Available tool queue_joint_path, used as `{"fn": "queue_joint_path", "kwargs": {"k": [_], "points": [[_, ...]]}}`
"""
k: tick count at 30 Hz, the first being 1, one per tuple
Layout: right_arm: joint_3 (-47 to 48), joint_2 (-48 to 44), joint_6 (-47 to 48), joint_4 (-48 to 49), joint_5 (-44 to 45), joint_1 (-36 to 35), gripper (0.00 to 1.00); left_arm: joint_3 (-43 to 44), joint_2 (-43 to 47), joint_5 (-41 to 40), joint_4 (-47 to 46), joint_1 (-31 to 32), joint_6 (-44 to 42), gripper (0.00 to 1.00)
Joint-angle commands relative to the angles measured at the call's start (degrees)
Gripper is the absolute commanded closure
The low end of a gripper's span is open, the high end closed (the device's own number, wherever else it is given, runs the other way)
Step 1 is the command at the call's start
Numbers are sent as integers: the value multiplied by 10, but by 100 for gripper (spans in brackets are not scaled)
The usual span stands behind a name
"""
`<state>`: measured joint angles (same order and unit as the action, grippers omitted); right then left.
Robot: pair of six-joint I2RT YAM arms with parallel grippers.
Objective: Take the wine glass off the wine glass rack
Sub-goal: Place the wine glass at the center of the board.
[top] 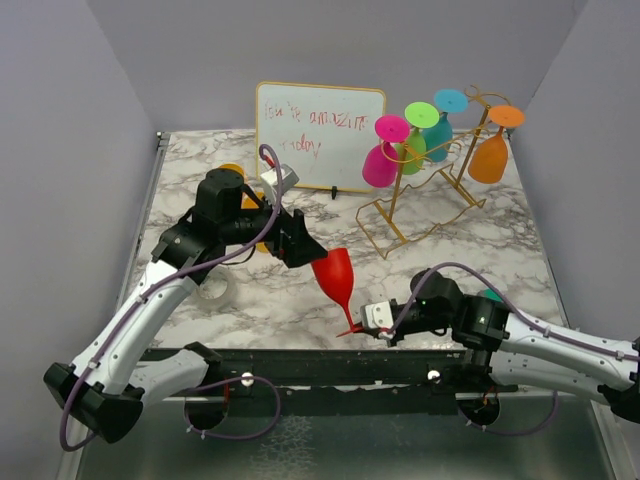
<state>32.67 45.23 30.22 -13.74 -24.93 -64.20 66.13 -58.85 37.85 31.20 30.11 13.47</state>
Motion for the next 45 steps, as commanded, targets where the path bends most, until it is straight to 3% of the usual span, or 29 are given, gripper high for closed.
{"fn": "queue_joint_path", "kwargs": {"k": [1,14,18,26,32,42,45], "points": [[-3,-26,66,11,-16,-5,99,30,-33,104,-16,-1,-40,1],[3,-54,137,-46,22,-5,99,38,-121,139,-17,1,-44,9],[-8,-64,144,-32,31,-5,99,48,-135,188,-18,2,-56,21],[4,-64,174,-58,44,-5,99,27,-104,343,-26,4,-112,20],[7,-68,189,-69,52,-5,99,30,-99,410,-25,4,-132,31],[27,-79,215,-76,66,-5,99,17,-102,399,-27,14,-123,39],[36,-71,221,-88,66,-5,99,12,-104,388,-27,23,-119,48]]}}
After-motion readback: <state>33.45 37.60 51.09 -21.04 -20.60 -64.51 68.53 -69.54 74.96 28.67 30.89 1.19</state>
